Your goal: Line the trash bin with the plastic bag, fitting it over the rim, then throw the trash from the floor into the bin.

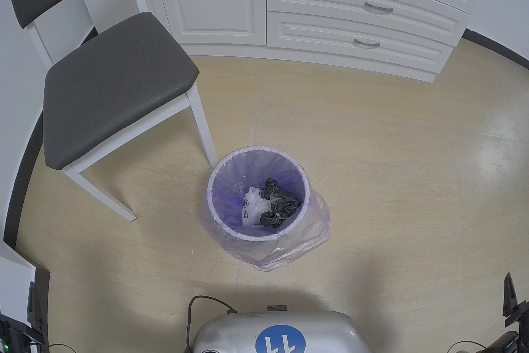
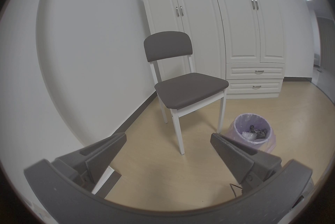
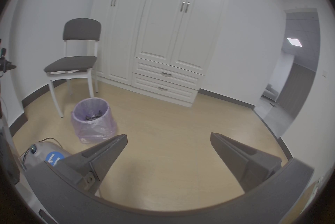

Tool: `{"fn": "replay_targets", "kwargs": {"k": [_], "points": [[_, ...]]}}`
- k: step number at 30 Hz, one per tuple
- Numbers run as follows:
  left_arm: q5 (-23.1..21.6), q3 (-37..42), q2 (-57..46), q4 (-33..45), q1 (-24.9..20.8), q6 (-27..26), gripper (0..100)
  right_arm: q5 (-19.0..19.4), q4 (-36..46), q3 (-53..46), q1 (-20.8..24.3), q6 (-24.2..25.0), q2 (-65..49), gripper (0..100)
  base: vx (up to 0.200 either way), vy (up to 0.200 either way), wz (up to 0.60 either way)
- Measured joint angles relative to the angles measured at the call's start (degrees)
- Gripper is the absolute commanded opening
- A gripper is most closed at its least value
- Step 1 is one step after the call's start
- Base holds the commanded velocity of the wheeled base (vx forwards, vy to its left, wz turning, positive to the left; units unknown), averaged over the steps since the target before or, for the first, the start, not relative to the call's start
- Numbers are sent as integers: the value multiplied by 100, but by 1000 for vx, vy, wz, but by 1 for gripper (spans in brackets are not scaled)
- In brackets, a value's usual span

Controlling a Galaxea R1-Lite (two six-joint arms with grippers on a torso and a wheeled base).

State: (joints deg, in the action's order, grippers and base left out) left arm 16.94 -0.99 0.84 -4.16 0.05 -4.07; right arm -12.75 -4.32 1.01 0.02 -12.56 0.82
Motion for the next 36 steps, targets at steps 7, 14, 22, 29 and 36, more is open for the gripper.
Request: {"fn": "replay_targets", "kwargs": {"k": [7, 14, 22, 29, 36], "points": [[-244, 0, 1, 11, -5, 24, 100, -1018, 29, 0, 0, 369, 2, 100, 0, 0, 0], [-701, -2, 4, 52, -5, 71, 100, -402, 38, 0, -2, 394, 2, 100, 0, 0, 0], [-1413, -2, 4, 182, -5, 500, 100, 633, 29, 0, -2, 230, 2, 100, 0, 0, 0], [-1692, -2, 6, 406, -10, 462, 100, 1442, 139, 0, 0, 600, 4, 100, 0, 0, 0], [-1713, -2, 6, 408, -15, 380, 100, 1565, 330, 0, 0, 955, 4, 100, 0, 0, 0]]}}
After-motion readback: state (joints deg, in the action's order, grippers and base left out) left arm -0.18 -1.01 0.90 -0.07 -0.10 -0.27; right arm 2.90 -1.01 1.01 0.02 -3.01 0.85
